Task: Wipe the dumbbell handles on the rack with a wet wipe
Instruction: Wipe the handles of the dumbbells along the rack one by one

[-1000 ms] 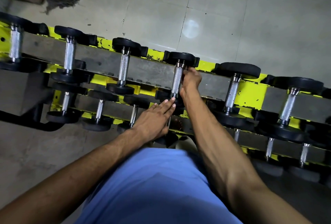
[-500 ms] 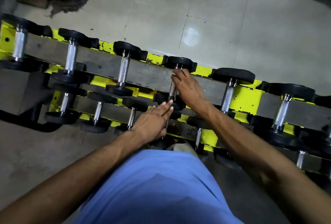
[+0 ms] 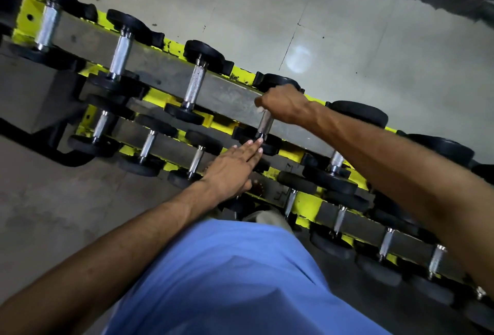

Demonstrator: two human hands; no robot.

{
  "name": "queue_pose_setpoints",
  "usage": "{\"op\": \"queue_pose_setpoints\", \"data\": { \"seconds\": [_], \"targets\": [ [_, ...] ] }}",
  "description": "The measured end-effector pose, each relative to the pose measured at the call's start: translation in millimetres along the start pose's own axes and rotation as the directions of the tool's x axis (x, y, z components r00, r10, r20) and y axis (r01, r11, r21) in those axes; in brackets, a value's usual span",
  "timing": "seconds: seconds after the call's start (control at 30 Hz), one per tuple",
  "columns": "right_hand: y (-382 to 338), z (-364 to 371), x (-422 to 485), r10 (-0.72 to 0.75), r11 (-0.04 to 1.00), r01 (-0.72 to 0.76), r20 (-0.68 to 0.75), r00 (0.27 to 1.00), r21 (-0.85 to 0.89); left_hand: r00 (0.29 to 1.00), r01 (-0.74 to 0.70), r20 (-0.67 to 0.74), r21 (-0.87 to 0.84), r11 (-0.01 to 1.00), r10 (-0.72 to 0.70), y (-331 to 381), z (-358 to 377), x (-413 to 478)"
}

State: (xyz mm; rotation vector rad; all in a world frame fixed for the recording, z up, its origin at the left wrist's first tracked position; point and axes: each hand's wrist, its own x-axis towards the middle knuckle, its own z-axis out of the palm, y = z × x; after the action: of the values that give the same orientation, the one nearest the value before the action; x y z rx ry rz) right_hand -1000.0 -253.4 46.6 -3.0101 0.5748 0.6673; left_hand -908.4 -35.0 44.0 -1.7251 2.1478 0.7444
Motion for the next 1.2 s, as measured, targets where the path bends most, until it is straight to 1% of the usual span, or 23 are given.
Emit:
{"op": "queue_pose_setpoints", "data": {
  "seconds": [0.07,0.17,0.23,0.33,0.4,0.47,0.53,0.63,0.7,0.77,0.83,0.9,0.93,1.0,1.07,1.1,1.13,1.17,1.2],
  "targets": [
    [-5.2,-7.4,8.6,0.02,0.999,-0.018,0.059,0.998,-0.032,1.0,0.022,-0.003,0.026,0.999,-0.022,4.2,3.2,0.0],
    [-25.2,-10.2,22.2,0.043,0.998,-0.03,0.228,0.973,-0.058,0.999,0.042,-0.018,0.062,0.997,-0.041,11.5,5.9,-1.3],
    [-37.8,-10.0,28.1,0.03,0.999,-0.015,0.358,0.933,-0.044,0.998,0.049,-0.033,0.085,0.995,-0.046,18.1,6.1,-0.3],
    [-51.4,-10.5,33.9,0.009,1.0,-0.016,0.534,0.845,0.008,0.997,0.065,-0.041,0.128,0.99,-0.06,24.0,8.5,1.0],
    [-57.7,-10.2,34.3,-0.011,0.999,-0.012,0.596,0.803,0.035,0.997,0.077,-0.038,0.137,0.988,-0.072,24.6,11.2,0.1],
    [-59.8,-9.1,32.1,-0.035,0.995,-0.032,0.615,0.788,0.098,0.996,0.081,-0.038,0.136,0.987,-0.076,23.9,12.0,-0.6],
    [-57.6,-8.0,27.0,-0.044,0.986,-0.058,0.578,0.815,0.158,0.996,0.079,-0.046,0.131,0.988,-0.074,22.5,11.5,-0.7],
    [-49.8,-4.0,17.9,-0.064,0.962,-0.066,0.454,0.889,0.266,0.997,0.075,-0.041,0.13,0.989,-0.07,21.0,10.7,0.7],
    [-44.5,3.8,12.2,-0.06,0.941,-0.059,0.336,0.94,0.333,0.997,0.075,-0.021,0.125,0.989,-0.073,19.6,10.7,1.1],
    [-42.0,14.0,4.9,-0.043,0.943,-0.025,0.194,0.98,0.333,0.997,0.083,-0.002,0.113,0.99,-0.083,15.9,9.9,-0.9],
    [-42.2,26.9,-8.3,-0.005,0.931,-0.011,0.043,0.999,0.366,0.997,0.079,0.02,0.097,0.992,-0.081,11.2,6.9,-4.4],
    [-43.2,40.3,-24.2,0.072,0.908,-0.031,-0.083,0.994,0.418,0.997,0.068,0.028,0.078,0.995,-0.07,7.4,3.0,-6.4],
    [-45.6,46.8,-30.7,0.134,0.89,-0.066,-0.12,0.984,0.451,0.998,0.061,0.029,0.072,0.996,-0.063,6.3,1.2,-6.7],
    [-57.1,59.3,-40.1,0.298,0.815,-0.163,-0.161,0.941,0.556,0.998,0.051,0.026,0.062,0.997,-0.053,5.3,0.5,-7.3],
    [-71.9,70.0,-46.4,0.502,0.674,-0.279,-0.148,0.852,0.684,0.998,0.045,0.034,0.061,0.997,-0.047,5.6,0.5,-8.8],
    [-77.4,75.5,-49.0,0.599,0.572,-0.331,-0.106,0.793,0.751,0.998,0.041,0.041,0.064,0.997,-0.044,5.8,0.3,-9.7],
    [-81.2,82.4,-50.8,0.679,0.443,-0.377,-0.03,0.734,0.813,0.998,0.038,0.046,0.065,0.997,-0.041,5.9,-0.1,-10.6],
    [-82.8,88.7,-51.1,0.721,0.305,-0.406,0.07,0.69,0.862,0.998,0.035,0.042,0.061,0.998,-0.037,5.8,-0.7,-10.8],
    [-82.7,92.9,-49.4,0.725,0.171,-0.418,0.174,0.666,0.892,0.999,0.031,0.034,0.056,0.998,-0.033,5.4,-1.8,-10.8]
  ]
}}
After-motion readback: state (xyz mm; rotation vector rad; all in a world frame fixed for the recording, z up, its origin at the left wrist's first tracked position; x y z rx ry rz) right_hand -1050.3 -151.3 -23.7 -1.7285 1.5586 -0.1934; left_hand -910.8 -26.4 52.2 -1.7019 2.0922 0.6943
